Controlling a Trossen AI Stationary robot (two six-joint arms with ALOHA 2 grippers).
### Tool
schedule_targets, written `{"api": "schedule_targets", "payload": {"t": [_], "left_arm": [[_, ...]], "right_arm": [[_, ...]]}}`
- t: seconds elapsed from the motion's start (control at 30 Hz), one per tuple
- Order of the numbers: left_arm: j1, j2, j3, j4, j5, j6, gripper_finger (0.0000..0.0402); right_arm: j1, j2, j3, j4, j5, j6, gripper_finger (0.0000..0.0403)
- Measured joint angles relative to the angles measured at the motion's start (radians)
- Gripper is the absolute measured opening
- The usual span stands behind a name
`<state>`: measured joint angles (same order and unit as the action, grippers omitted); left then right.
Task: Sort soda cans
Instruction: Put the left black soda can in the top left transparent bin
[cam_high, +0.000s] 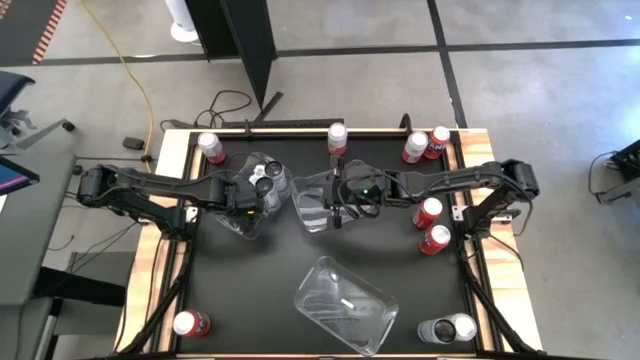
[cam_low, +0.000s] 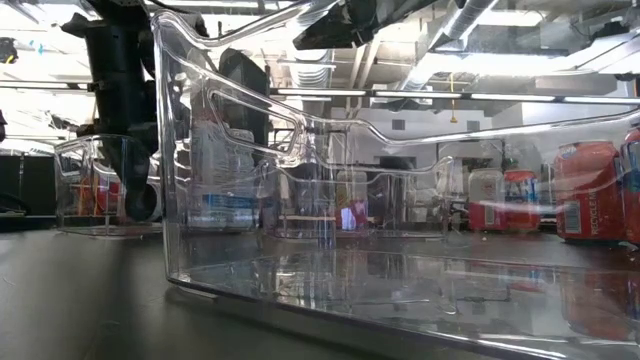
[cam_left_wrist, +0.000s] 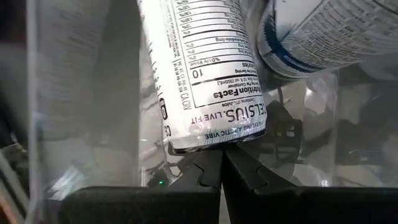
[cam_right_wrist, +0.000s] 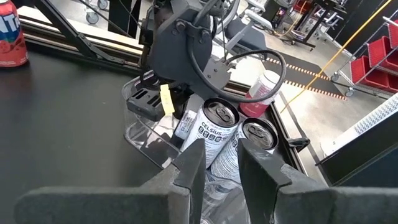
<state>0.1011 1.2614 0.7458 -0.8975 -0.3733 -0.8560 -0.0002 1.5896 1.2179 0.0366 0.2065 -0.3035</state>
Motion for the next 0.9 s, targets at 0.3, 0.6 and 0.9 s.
{"api": "schedule_targets", "payload": {"t": [0.3, 0.6, 0.9], "left_arm": [[-0.015, -0.026, -0.002, -0.012, -0.073, -0.024, 0.0], [-0.016, -0.026, -0.002, -0.005, -0.08, -0.023, 0.0], [-0.015, -0.027, -0.017, 0.011, 0.001, -0.045, 0.0]], "right_arm": [[0.0, 0.0, 0.0, 0.0, 0.0, 0.008, 0.0113], [0.0, 0.0, 0.0, 0.0, 0.0, 0.008, 0.0113], [0.0, 0.0, 0.0, 0.0, 0.0, 0.008, 0.0113]]}}
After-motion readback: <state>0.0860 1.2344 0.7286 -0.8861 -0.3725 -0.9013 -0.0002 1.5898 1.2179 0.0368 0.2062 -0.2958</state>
